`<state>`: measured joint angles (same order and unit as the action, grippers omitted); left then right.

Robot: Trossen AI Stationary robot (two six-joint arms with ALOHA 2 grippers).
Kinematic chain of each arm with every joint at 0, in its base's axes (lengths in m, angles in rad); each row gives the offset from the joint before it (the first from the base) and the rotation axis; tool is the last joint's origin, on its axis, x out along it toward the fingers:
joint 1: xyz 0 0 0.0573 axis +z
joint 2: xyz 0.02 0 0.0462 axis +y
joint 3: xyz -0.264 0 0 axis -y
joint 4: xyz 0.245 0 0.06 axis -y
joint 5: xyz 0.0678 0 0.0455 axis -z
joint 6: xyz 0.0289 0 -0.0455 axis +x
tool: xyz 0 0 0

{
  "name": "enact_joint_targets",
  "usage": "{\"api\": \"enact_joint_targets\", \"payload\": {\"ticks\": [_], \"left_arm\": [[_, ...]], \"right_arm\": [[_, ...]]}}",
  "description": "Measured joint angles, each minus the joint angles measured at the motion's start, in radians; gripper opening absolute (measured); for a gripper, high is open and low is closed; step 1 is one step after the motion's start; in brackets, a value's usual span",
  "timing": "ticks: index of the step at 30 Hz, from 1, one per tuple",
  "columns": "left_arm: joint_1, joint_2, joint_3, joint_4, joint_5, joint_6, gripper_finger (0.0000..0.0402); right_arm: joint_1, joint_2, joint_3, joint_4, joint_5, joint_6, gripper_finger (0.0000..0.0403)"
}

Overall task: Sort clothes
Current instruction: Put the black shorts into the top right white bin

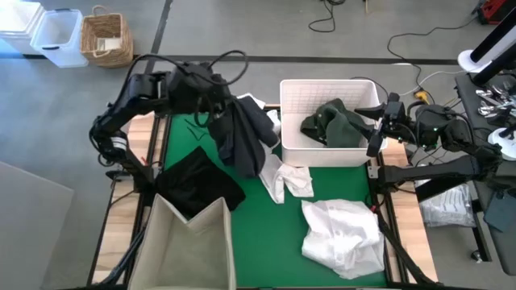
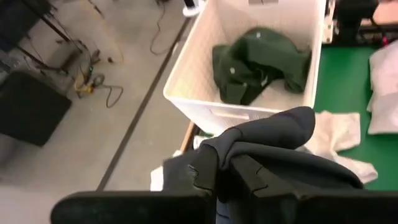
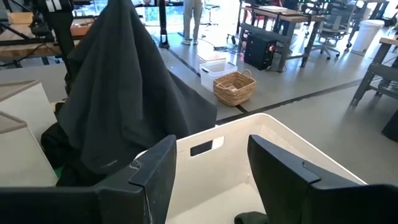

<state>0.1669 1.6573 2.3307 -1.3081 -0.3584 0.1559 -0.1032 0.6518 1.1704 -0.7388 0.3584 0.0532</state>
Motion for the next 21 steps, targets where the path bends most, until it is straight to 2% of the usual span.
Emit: {"api": "enact_joint_targets", "payload": {"ticks": [21], "left_arm": [[-0.002,-0.005,0.0,0.463,-0.028,0.182,0.0]], "right_arm": [[0.0,0.045,0.0,0.027,0.0,-0.002,0.0192]]}}
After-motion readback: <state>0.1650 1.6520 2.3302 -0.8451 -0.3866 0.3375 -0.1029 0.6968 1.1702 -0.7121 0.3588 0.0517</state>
